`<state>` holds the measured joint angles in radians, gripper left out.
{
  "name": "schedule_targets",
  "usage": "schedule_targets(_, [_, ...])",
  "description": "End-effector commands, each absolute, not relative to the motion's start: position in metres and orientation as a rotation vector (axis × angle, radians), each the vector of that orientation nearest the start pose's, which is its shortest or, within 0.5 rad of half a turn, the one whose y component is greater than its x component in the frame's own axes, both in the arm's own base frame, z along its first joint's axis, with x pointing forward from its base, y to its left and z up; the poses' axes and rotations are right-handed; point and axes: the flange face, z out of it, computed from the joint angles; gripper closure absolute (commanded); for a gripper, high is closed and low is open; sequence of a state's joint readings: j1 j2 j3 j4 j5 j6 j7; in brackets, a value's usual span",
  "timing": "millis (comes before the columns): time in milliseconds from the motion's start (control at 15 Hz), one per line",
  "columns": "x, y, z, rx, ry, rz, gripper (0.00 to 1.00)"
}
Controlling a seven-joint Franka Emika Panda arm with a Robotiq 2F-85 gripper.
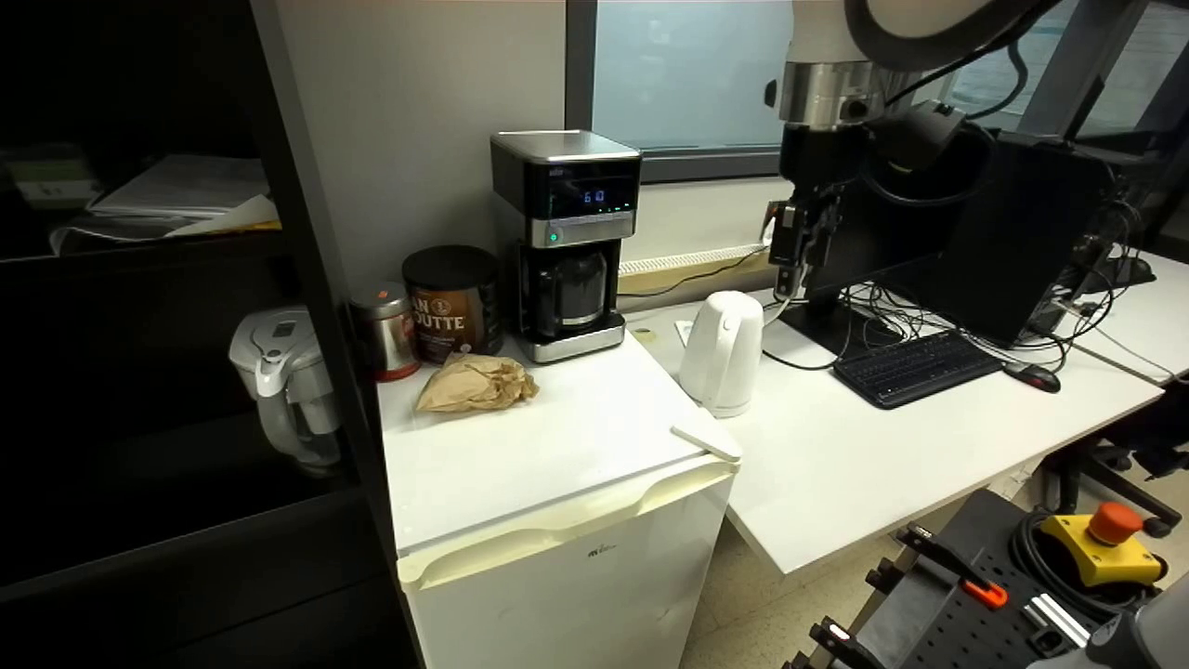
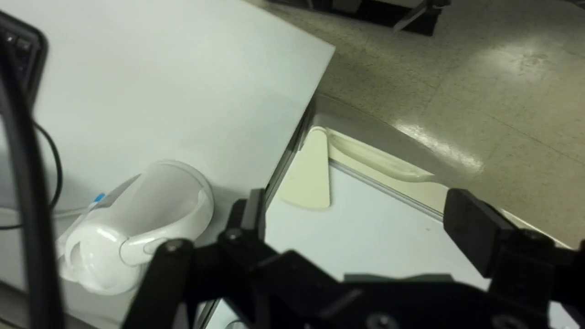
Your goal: Press a button on the coffee maker
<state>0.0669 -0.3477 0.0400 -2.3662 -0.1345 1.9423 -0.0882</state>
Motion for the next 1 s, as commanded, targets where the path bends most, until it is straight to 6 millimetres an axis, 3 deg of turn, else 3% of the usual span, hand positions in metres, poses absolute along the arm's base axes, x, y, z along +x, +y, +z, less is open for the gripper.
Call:
schedule_targets(0, [0.456,0.034,0.438,-3.325,-0.688,0.041,0.34])
schedule_targets(533, [0.507,0.041,0.399,-3.437,-1.292,-0.345,0.94])
schedule_targets(733, [0.523,0.046,0.394,-3.437,-1.499,-0.572,1.0])
schedule_targets(933, [0.539,0.051,0.402,-3.424,-1.643,-0.836,0.97])
